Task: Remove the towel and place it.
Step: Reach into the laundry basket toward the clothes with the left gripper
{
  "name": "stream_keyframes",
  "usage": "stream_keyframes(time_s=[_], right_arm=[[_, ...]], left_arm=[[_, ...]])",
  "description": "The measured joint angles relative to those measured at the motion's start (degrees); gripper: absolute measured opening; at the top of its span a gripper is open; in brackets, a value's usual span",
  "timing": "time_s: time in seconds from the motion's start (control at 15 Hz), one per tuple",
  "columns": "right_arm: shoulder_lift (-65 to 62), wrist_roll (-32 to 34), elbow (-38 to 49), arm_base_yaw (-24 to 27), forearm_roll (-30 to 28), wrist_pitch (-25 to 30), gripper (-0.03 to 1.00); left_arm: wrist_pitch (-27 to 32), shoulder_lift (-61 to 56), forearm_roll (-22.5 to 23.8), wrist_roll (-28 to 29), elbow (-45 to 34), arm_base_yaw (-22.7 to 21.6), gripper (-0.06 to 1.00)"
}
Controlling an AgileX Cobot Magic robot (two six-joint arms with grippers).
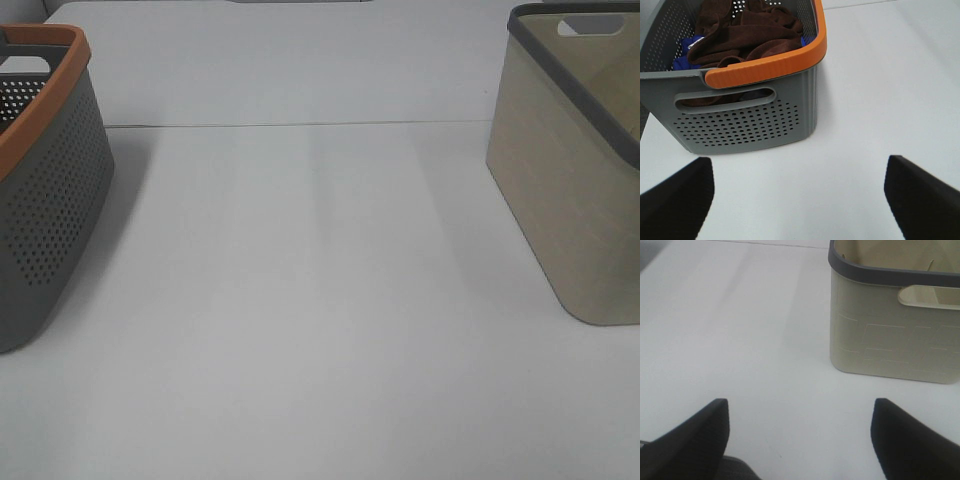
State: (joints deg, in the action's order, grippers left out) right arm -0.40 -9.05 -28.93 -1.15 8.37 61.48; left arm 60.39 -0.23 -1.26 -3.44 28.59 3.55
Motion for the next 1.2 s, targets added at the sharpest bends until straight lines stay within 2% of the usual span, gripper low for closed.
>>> stream_keyframes(time_s=[1.2], right_arm=[[0.0, 0.0, 0.0, 0.0, 0.0, 0.0, 0.74]], left_arm=[[0.0, 0.0, 0.0, 0.0, 0.0, 0.0, 0.87]])
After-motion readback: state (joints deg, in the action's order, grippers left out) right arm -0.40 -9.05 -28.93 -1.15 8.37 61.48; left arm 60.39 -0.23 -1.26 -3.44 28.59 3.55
